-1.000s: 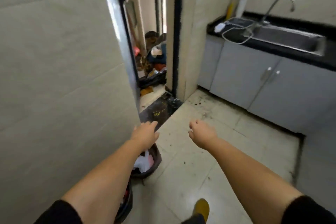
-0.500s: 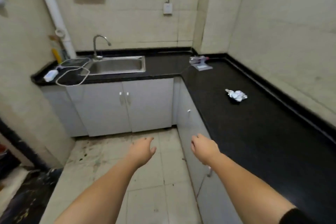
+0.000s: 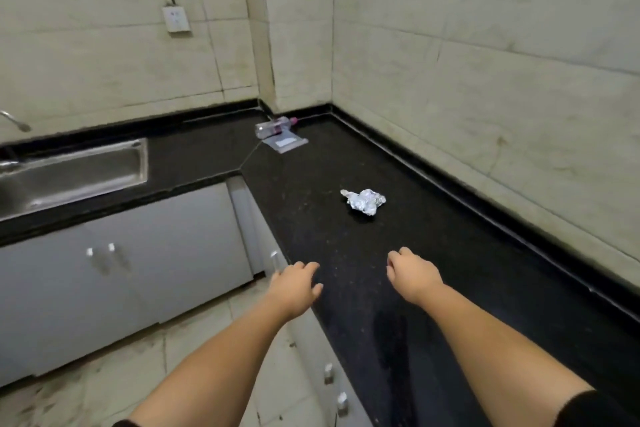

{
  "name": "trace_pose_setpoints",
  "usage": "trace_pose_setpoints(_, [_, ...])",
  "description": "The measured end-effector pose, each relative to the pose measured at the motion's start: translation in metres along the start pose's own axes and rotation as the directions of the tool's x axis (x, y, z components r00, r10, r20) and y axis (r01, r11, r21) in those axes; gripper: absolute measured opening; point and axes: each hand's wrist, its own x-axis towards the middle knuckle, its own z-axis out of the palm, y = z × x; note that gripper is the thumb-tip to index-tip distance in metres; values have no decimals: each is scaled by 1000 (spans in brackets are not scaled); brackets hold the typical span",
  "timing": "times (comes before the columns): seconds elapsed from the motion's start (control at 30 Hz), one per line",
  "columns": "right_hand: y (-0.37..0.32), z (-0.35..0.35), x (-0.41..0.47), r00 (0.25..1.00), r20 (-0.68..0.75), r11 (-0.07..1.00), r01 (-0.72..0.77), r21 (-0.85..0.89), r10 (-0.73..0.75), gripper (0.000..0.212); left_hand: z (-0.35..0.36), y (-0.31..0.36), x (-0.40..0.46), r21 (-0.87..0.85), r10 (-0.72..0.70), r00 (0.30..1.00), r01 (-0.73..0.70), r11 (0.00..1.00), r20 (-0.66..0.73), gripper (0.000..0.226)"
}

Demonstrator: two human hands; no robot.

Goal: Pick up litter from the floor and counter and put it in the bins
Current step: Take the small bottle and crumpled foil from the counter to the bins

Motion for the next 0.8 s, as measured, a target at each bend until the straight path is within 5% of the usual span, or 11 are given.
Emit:
trace_pose_setpoints(0.3, [-23, -1, 119, 983, -15, 977, -180, 111, 183, 27, -26, -35, 152, 106, 199, 969, -216, 971, 146, 49])
trace_pose_setpoints(0.57, [-35, -2, 214, 975, -66, 974, -206, 95, 212, 46, 13, -56, 235, 119, 308, 951, -310, 943, 37, 41])
trace_pose_setpoints(0.8, [-28, 20, 268, 962, 99, 959, -266, 95, 256, 63, 38, -68, 239, 182, 359, 919, -329, 926, -163, 36])
